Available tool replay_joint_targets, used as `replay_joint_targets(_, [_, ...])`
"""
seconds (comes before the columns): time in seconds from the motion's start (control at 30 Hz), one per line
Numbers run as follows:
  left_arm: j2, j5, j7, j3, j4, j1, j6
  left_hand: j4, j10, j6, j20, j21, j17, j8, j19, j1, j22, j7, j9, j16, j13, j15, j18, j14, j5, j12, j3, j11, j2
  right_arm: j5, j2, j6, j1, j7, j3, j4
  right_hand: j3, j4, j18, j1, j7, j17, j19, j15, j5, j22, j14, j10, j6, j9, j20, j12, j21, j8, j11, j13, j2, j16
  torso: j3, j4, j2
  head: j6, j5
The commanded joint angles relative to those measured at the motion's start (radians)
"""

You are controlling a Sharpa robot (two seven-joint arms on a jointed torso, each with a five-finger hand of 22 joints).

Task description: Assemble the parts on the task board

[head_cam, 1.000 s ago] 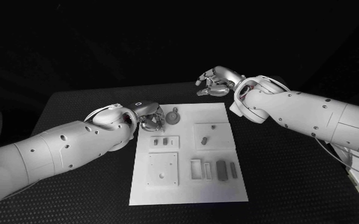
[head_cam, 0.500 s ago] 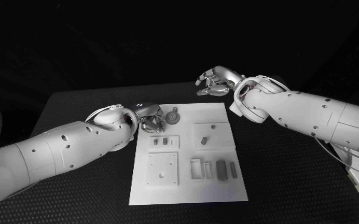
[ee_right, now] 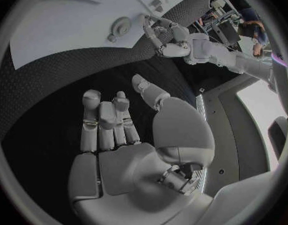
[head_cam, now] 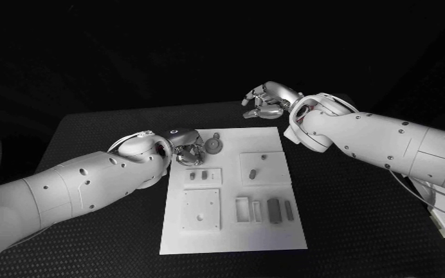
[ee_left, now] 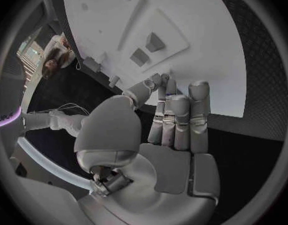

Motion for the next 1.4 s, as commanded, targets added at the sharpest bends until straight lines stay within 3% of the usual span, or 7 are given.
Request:
replay_joint_targets(0.03, [0.004, 0.005, 0.006, -0.002, -0.004, -0.001, 0.013, -0.001, 0.015, 0.005, -0.004, -0.005, -0.001, 0.003, -0.001, 0.007, 0.011, 0.002, 0.001, 0.0, 0.011, -0.003, 0.121, 0.005, 0.004, 0.003, 0.004, 0.007, 0.014, -0.001, 0.001, 0.01, 0.0, 0.009, 0.001, 0.0, -0.003, -0.003, 0.044, -0.001, 0.007, -0.002, 0.008, -0.001, 0.002, 0.009, -0.008, -0.005, 0.001, -0.001, -0.003, 0.007, -0.005, -0.002, 0.001, -0.001, 0.009, 0.003, -0.0005, -0.0005, 0.0, -0.001, -0.001])
replay_joint_targets(0.77, [0.023, -0.009, 0.003, -0.026, -0.031, -0.007, 0.048, -0.002, 0.016, 0.003, -0.005, -0.008, -0.002, 0.004, -0.003, 0.007, 0.011, 0.002, 0.001, -0.001, 0.012, -0.004, 0.119, 0.002, 0.004, 0.001, 0.005, 0.007, 0.016, -0.001, 0.003, 0.011, 0.0, 0.009, 0.001, -0.001, -0.003, -0.003, 0.044, -0.001, 0.007, -0.002, 0.008, -0.001, 0.002, 0.009, -0.008, -0.005, 0.001, -0.001, -0.003, 0.007, -0.005, -0.002, 0.001, -0.002, 0.009, 0.003, -0.001, 0.0001, 0.0, -0.006, -0.002])
replay_joint_targets(1.4, [0.02, -0.002, 0.0, -0.029, -0.033, -0.007, 0.024, -0.003, 0.001, -0.015, -0.005, -0.019, -0.005, -0.002, -0.016, 0.001, 0.011, 0.01, -0.003, -0.005, 0.01, 0.002, 0.111, -0.013, 0.002, -0.012, 0.002, 0.013, 0.012, -0.001, -0.001, 0.01, 0.0, 0.009, 0.001, 0.0, -0.003, -0.003, 0.044, -0.001, 0.007, -0.002, 0.008, -0.001, 0.002, 0.009, -0.008, -0.005, 0.001, -0.002, -0.003, 0.007, -0.005, -0.002, 0.001, -0.002, 0.009, 0.003, -0.0003, 0.0009, 0.0, -0.004, -0.004])
